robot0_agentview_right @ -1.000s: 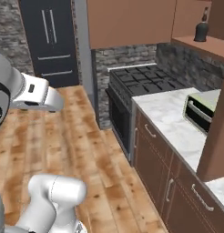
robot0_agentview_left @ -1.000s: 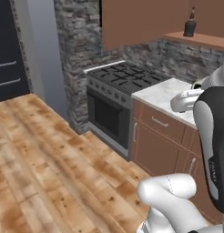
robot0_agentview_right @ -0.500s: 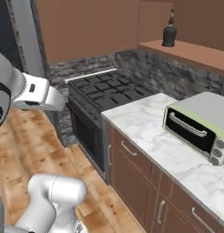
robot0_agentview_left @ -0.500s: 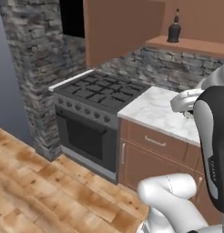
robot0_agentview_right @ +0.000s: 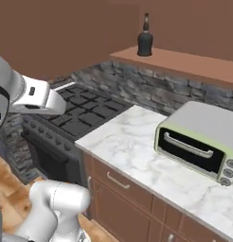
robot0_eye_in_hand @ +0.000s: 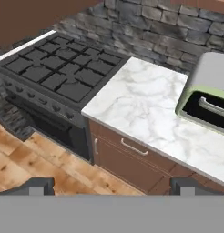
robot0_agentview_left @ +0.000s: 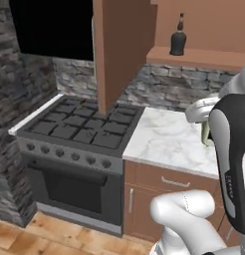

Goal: Get the candle and the liquor from the cabinet and move them to the dining counter.

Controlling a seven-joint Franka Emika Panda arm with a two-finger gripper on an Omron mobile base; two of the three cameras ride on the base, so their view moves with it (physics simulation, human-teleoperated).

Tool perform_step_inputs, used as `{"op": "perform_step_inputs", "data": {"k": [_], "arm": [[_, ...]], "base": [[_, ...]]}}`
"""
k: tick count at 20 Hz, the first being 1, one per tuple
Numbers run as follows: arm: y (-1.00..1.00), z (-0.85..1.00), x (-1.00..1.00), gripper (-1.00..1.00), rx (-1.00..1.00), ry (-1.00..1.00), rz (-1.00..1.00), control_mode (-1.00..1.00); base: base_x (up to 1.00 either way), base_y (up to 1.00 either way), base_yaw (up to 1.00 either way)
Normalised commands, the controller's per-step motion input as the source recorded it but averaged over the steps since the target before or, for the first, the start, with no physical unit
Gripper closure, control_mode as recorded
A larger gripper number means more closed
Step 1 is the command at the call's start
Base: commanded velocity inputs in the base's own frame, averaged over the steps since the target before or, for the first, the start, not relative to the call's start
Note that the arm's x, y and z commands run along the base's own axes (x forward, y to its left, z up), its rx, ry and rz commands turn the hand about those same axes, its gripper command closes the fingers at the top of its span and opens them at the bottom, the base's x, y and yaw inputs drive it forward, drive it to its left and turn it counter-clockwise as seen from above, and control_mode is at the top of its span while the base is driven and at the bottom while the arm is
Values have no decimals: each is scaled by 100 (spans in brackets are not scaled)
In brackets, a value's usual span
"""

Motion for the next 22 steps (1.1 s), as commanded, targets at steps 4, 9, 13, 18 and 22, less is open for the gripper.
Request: {"op": "perform_step_inputs", "data": {"k": [4, 9, 13, 18, 22], "arm": [[0, 0, 0, -100, 0, 0, 0, 100], [0, 0, 0, -100, 0, 0, 0, 100], [0, 0, 0, -100, 0, 0, 0, 100], [0, 0, 0, -100, 0, 0, 0, 100], [0, 0, 0, -100, 0, 0, 0, 100]], "base": [[66, 4, -59], [14, 0, -58], [8, 2, -48], [10, 10, -37], [5, 38, -27]]}}
